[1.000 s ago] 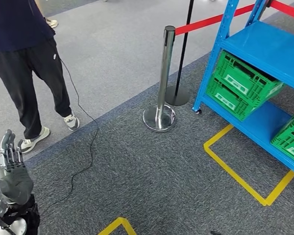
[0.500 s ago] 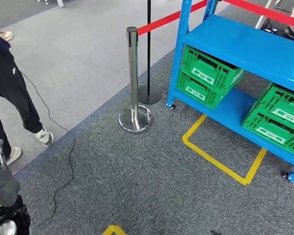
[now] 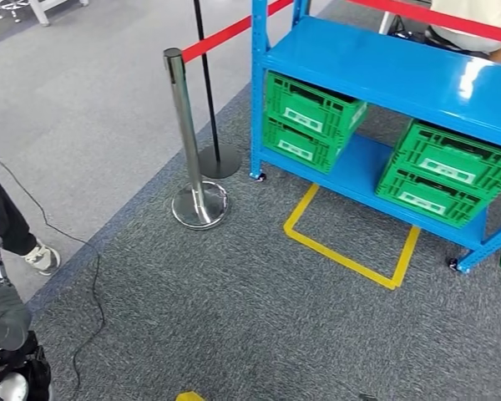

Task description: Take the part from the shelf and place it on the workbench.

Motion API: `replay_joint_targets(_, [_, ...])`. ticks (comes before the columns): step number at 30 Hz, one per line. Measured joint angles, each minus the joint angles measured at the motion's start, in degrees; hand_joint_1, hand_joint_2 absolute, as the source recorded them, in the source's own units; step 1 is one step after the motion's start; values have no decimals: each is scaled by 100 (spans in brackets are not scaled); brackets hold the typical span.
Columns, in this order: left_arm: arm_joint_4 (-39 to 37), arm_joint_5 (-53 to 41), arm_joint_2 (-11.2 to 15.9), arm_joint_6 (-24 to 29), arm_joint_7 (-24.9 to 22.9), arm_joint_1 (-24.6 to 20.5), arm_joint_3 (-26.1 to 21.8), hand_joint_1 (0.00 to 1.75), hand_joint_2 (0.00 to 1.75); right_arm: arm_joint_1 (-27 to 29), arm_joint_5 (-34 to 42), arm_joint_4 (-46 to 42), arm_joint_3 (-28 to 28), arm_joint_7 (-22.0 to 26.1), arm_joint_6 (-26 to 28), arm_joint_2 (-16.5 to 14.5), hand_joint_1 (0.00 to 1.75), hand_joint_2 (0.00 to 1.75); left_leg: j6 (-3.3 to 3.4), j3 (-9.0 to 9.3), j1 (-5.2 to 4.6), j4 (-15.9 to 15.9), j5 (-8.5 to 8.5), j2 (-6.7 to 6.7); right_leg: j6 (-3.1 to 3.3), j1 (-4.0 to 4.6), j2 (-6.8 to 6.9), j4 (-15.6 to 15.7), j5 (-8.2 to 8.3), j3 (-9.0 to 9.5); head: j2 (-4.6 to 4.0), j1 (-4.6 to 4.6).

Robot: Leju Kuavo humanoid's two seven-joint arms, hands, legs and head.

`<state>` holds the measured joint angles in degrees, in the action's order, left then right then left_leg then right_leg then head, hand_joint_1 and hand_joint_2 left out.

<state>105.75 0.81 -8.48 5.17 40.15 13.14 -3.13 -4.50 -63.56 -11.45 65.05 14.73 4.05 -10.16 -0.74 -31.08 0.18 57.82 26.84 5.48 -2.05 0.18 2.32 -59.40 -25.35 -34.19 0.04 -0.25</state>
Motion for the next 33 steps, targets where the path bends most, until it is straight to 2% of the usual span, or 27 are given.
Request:
replay_joint_targets(1, [3, 4, -1, -1, 0, -7, 1, 0, 0, 3, -1, 0, 0, -1, 1, 0, 0, 0, -35, 6, 15, -6, 7, 13, 36, -7, -61, 13, 15, -4, 0, 2])
replay_joint_targets(3, [9, 21, 1, -9, 0, -18, 3, 0, 0, 5, -4, 0, 0, -5, 1, 0, 0, 0, -100, -58, 38, 155, 146, -146, 108, -36, -175, 57, 51, 5, 0, -12])
replay_joint_targets(5, [10, 35, 11, -33, 0, -12, 5, 0, 0, -5, -10, 0, 0, -13, 1, 0, 0, 0, -137, -347, 48, 758, 476, -401, 146, -62, -290, 77, 72, 13, 0, -46])
replay_joint_targets(6, [6, 33, 16, -45, 0, -6, 7, 0, 0, -9, -14, 0, 0, -16, 1, 0, 0, 0, -147, -550, 49, 1151, 637, -463, 153, -65, -354, 77, 75, 9, 0, -58])
replay_joint_targets(7, [1, 25, 19, -53, 0, -2, 10, 0, 0, -9, -18, 0, 0, -20, 1, 0, 0, 0, -154, -716, 50, 1451, 717, -489, 154, -67, -425, 77, 76, 7, 0, -64])
replay_joint_targets(8, [-3, 16, 19, -56, 0, -2, 14, 0, 0, -5, -21, 0, 0, -24, -1, 0, 0, 0, -156, -804, 51, 1578, 688, -500, 152, -70, -500, 77, 77, 7, 0, -66])
replay_joint_targets(9, [-7, 8, 19, -56, 0, -2, 18, 0, 0, -2, -22, 0, 0, -31, -2, 0, 0, 0, -154, -783, 55, 1484, 548, -513, 146, -74, -579, 76, 81, 9, 0, -65])
replay_joint_targets(10, [-7, 3, 19, -56, 0, -3, 21, 0, 0, -1, -22, 0, 0, -38, -2, 0, 0, 0, -151, -661, 63, 1194, 336, -549, 135, -82, -659, 75, 86, 12, 0, -65])
replay_joint_targets(11, [-7, 0, 19, -57, 0, -5, 22, 0, 0, -2, -22, 0, 0, -44, -3, 0, 0, 0, -155, -487, 86, 810, 123, -674, 114, -87, -735, 74, 92, 9, 0, -68])
replay_joint_targets(12, [-7, -3, 19, -57, 0, -7, 24, 0, 0, -8, -22, 0, 0, -50, -3, 1, 0, 0, -154, -319, 114, 432, -17, -823, 84, -84, -813, 57, 92, -8, 0, -69])
replay_joint_targets(14, [-9, -8, 19, -58, -4, -6, 28, 0, 0, -14, -22, 0, 0, -56, -3, 2, 0, 0, -129, -147, 142, 33, -99, -1034, 3, -82, -950, 54, 108, -57, 0, -73])
replay_joint_targets(16, [-11, -9, 16, -64, -7, -12, 43, 0, 0, 6, -22, 0, 0, -59, -3, 3, 0, 0, -53, -130, 129, -14, -101, -947, -79, -99, -1057, 90, 140, -117, 0, -72])
replay_joint_targets(17, [-11, -9, 15, -69, -7, -21, 53, 0, 0, 24, -22, 1, 0, -61, -3, 4, 0, 0, -9, -125, 130, -25, -112, -883, -105, -100, -992, 72, 127, -144, 0, -69])
replay_joint_targets(18, [-11, -10, 12, -74, -6, -25, 62, 0, 0, 34, -22, 1, 0, -62, -3, 5, 0, 0, 34, -118, 133, -36, -119, -811, -125, -93, -852, -37, 50, -211, 0, -48])
replay_joint_targets(20, [-11, -11, 9, -77, -5, -16, 68, 0, 0, 23, -23, 1, -1, -64, -4, 7, 0, 0, 94, -114, 122, -47, -117, -654, -149, -73, -468, -641, -300, -492, 0, -13])
replay_joint_targets(21, [-11, -11, 8, -76, -4, -8, 68, 0, 0, 11, -24, 1, -1, -65, -4, 7, 0, 0, 112, -113, 107, -46, -111, -570, -161, -73, -357, -1053, -503, -689, 0, 0])
replay_joint_targets(22, [-11, -10, 7, -74, -5, -2, 68, 0, 0, 4, -25, 1, -2, -64, -4, 7, 0, 0, 119, -111, 95, -46, -105, -485, -171, -74, -308, -1397, -640, -849, 0, -2])
replay_joint_targets(23, [-11, -9, 7, -71, -5, -2, 68, 0, 0, 5, -26, 1, -2, -64, -2, 7, 0, 0, 123, -106, 85, -45, -98, -408, -175, -75, -288, -1558, -669, -915, 0, -1])
replay_joint_targets(24, [-11, -7, 7, -65, -6, -3, 68, 0, 0, 10, -26, 1, -1, -63, 4, 7, 0, 0, 121, -95, 78, -44, -89, -335, -174, -75, -272, -1490, -590, -861, 0, -1])
replay_joint_targets(25, [-11, -5, 8, -60, -6, -3, 68, 0, 0, 16, -26, 0, -1, -61, 11, 7, 0, 0, 113, -77, 74, -44, -76, -268, -165, -73, -239, -1196, -426, -688, 0, -1])
replay_joint_targets(27, [-11, -2, 8, -52, -5, -3, 68, 0, 0, 13, -26, 0, -1, -58, 25, 7, 0, 0, 71, -29, 50, -38, -37, -154, -121, -52, -16, -401, -103, -217, 0, -1])
replay_joint_targets(28, [-11, -2, 8, -50, -5, -4, 68, 0, 0, 5, -25, 0, -1, -55, 28, 7, 0, 0, 43, -9, 35, -34, -21, -107, -89, -39, 71, -133, -19, -60, 0, -7])
replay_joint_targets(29, [-11, -2, 8, -46, -5, -4, 68, 0, 0, -2, -22, 0, -1, -50, 30, 7, 0, 0, 13, 5, 22, -31, -12, -64, -55, -24, 127, -10, 7, 11, 0, -12])
replay_joint_targets(31, [-11, -2, 8, -40, -4, -7, 68, 0, 0, -6, -13, 0, -1, -34, 31, 7, 0, 0, -46, 24, 22, -43, -8, 28, 15, -8, 30, 11, 14, -9, 0, -18])
replay_joint_targets(32, [-11, -2, 8, -39, -4, -9, 69, 0, 0, -2, -8, 0, 1, -26, 30, 7, 0, 0, -81, 31, 34, -37, 11, 13, 50, -16, -28, 24, 28, -13, 0, -19])
replay_joint_targets(33, [-11, -2, 7, -39, -4, -10, 69, 0, 0, 0, -5, 0, 1, -18, 30, 7, 0, 0, -113, 8, 48, 32, 74, -71, 85, -30, -90, 43, 43, -11, 0, -28])
